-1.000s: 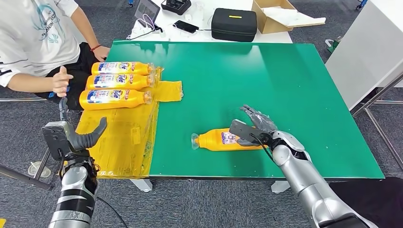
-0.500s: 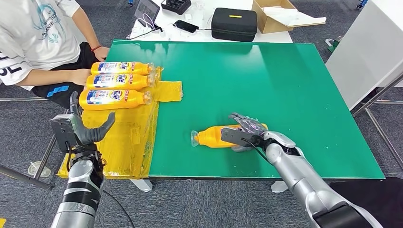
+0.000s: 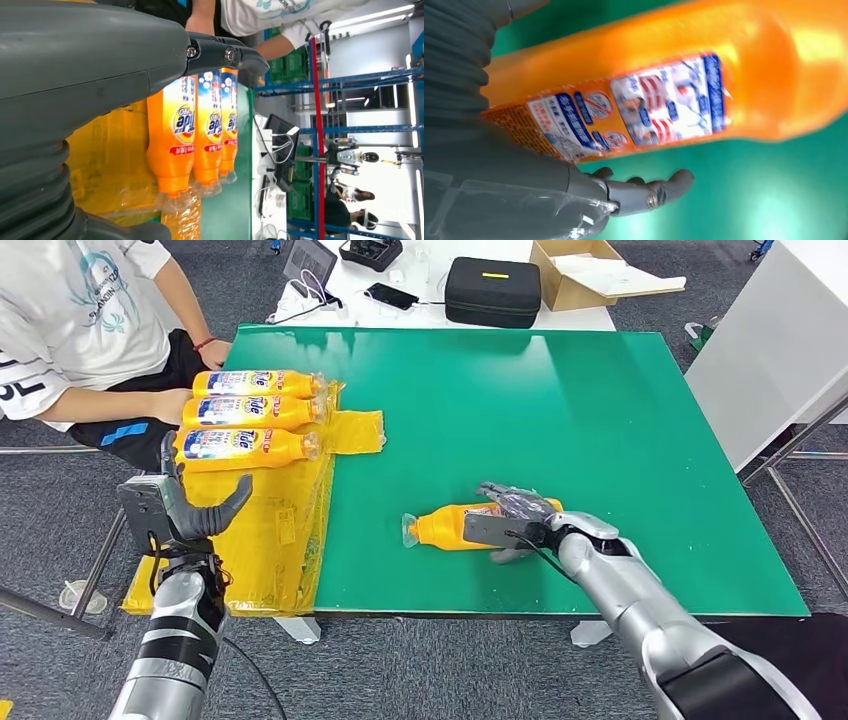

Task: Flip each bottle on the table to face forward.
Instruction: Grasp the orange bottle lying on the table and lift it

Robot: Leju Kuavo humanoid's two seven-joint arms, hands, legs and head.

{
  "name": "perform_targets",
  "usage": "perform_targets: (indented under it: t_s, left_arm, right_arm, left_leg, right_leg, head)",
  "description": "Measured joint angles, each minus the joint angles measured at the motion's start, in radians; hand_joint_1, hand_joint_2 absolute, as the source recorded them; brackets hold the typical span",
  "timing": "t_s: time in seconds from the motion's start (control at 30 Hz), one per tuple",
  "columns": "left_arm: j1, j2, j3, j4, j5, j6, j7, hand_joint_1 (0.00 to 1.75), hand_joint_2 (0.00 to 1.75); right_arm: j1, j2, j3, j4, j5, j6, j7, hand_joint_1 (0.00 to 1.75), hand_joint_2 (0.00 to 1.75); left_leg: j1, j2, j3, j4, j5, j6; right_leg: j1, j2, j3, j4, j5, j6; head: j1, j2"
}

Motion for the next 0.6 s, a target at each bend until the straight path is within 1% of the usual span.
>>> perform_targets:
  t_s: [0.13,0.27,0.43,0.47,0.5,0.53,0.57,0.6]
  left_arm:
    - [-0.010,0.000,0.000,0.025,0.002,0.000,0.000,0.00,1.75]
    - [-0.015,0.000,-0.001,0.039,0.002,0.000,0.000,0.00,1.75]
    - [-0.019,0.000,-0.001,0.049,0.002,0.000,0.000,0.00,1.75]
    - [-0.019,0.000,-0.001,0.050,0.002,0.000,0.000,0.00,1.75]
    - [-0.020,0.000,-0.001,0.052,0.002,0.000,0.000,0.00,1.75]
    - [-0.021,0.000,-0.001,0.054,0.002,0.000,0.000,0.00,1.75]
    - [-0.022,0.000,-0.001,0.056,0.002,0.000,0.000,0.00,1.75]
    - [-0.024,0.000,-0.001,0.057,0.002,0.000,0.000,0.00,1.75]
  right_arm:
    - [-0.040,-0.024,0.069,0.028,-0.001,0.053,0.011,0.00,1.75]
    - [-0.060,-0.038,0.110,0.044,-0.001,0.061,0.015,0.00,1.75]
    - [-0.069,-0.043,0.132,0.054,-0.002,0.061,0.016,0.00,1.75]
    - [-0.070,-0.043,0.134,0.056,-0.002,0.061,0.016,0.05,1.75]
    - [-0.070,-0.044,0.136,0.057,-0.002,0.061,0.016,0.26,1.75]
    - [-0.071,-0.044,0.138,0.059,-0.002,0.061,0.016,0.58,1.75]
    - [-0.073,-0.045,0.141,0.060,-0.002,0.062,0.017,1.01,1.75]
    - [-0.074,-0.045,0.145,0.061,-0.003,0.065,0.020,1.40,1.75]
  left_leg:
    - [0.000,0.000,0.000,0.000,0.000,0.000]
    - [0.000,0.000,0.001,0.000,0.000,0.000]
    - [0.000,0.000,0.001,0.000,0.000,0.000]
    - [0.000,0.000,0.001,0.000,0.000,0.000]
    - [0.000,0.000,0.001,0.000,0.000,0.000]
    - [0.000,0.000,0.001,0.000,0.000,0.000]
    - [0.000,0.000,0.001,0.000,0.000,0.000]
    - [0.000,0.000,0.001,0.000,0.000,0.000]
  right_leg:
    - [0.000,0.000,0.001,0.000,0.000,0.000]
    - [0.000,0.000,0.001,0.000,0.000,0.000]
    - [0.000,0.000,0.001,0.000,0.000,0.000]
    - [0.000,0.000,0.001,0.000,0.000,0.000]
    - [0.000,0.000,0.001,0.000,0.000,0.000]
    - [0.000,0.000,0.002,0.000,0.000,0.000]
    - [0.000,0.000,0.002,0.000,0.000,0.000]
    - [0.000,0.000,0.002,0.000,0.000,0.000]
  head:
    - [0.000,0.000]
    - [0.000,0.000]
    - [0.000,0.000]
    - [0.000,0.000]
    - [0.000,0.000]
    - [0.000,0.000]
    - [0.000,0.000]
    - [0.000,0.000]
